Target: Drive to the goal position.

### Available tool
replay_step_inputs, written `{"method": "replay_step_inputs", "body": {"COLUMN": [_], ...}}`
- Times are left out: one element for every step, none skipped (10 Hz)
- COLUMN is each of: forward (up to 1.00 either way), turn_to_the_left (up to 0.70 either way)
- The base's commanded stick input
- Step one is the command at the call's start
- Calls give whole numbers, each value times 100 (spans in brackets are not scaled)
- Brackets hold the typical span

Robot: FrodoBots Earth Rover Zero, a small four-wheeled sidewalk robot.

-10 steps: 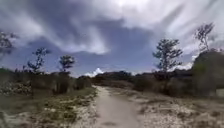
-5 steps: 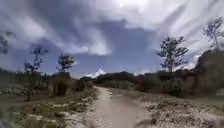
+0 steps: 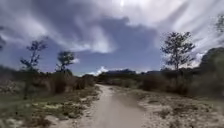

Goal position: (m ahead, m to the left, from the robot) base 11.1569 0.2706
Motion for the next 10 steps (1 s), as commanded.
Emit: {"method": "replay_step_inputs", "body": {"forward": [85,85,85,85,85,85,85,85,85,85], "turn_to_the_left": [0,1,4,21,34,8,0,0,0,0]}}
